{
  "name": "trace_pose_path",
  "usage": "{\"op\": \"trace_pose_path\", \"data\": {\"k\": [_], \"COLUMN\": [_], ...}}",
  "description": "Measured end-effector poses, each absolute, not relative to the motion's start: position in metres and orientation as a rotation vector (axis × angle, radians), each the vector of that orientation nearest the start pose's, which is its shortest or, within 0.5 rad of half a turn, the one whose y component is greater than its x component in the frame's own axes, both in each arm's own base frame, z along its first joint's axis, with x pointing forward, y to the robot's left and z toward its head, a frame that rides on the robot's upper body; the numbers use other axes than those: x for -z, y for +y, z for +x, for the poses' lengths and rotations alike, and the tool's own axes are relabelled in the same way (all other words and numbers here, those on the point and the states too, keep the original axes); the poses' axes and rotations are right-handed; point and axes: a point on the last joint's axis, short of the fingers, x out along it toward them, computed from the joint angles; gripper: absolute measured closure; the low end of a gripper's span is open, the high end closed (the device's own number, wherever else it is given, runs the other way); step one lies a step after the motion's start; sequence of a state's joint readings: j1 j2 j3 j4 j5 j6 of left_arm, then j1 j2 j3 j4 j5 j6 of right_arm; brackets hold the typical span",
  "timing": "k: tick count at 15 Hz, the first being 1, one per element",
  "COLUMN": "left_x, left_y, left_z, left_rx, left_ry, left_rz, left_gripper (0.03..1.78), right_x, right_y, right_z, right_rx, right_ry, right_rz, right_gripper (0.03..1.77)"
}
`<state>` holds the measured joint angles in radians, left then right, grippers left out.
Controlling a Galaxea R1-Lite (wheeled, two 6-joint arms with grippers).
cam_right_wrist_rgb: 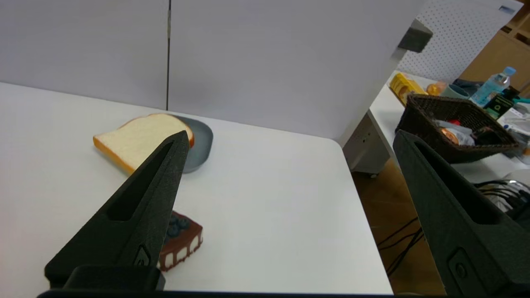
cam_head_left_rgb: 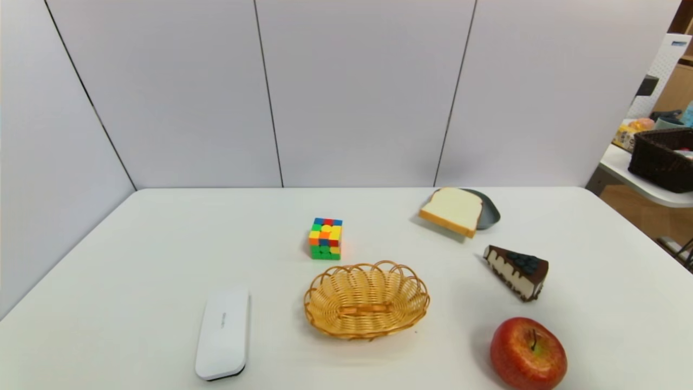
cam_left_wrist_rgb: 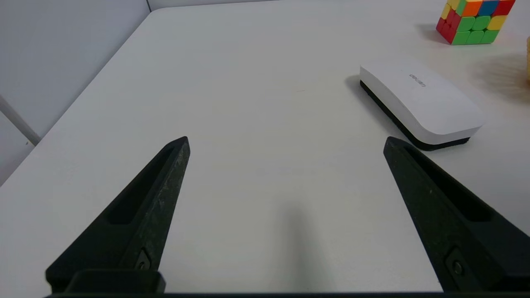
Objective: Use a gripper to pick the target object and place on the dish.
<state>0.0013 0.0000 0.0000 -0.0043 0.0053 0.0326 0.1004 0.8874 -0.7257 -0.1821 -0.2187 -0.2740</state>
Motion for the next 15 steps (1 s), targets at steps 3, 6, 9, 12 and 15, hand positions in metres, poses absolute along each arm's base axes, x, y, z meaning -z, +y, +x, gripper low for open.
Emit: {"op": "trace_pose_path", "data": {"k": [3, 6, 9, 12, 15], "left_x": [-0.076, -0.076, -0.076, -0.076, -0.076], "left_y": [0.0, 0.0, 0.0, 0.0, 0.0], "left_z": [-0.023, -0.023, -0.023, -0.023, -0.023], "left_rx": [-0.007, -0.007, -0.007, -0.007, -0.007], "left_ry": [-0.004, -0.004, -0.004, -0.004, -0.004], "left_rz": [0.032, 0.032, 0.032, 0.032, 0.032], "left_gripper": [0.12, 0.12, 0.12, 0.12, 0.12], "right_x": [-0.258, -0.232, -0.203, -0.173, -0.154], "right_y": [0.001, -0.001, -0.003, -0.004, -0.002], "right_z": [0.069, 0.042, 0.013, -0.009, -0.021], "right_rx": [0.135, 0.14, 0.121, 0.112, 0.102], "right_ry": [-0.014, -0.016, 0.016, 0.05, 0.014], "right_rz": [-0.268, -0.265, -0.269, -0.272, -0.269], "right_gripper": [0.1, 0.1, 0.1, 0.1, 0.1]}}
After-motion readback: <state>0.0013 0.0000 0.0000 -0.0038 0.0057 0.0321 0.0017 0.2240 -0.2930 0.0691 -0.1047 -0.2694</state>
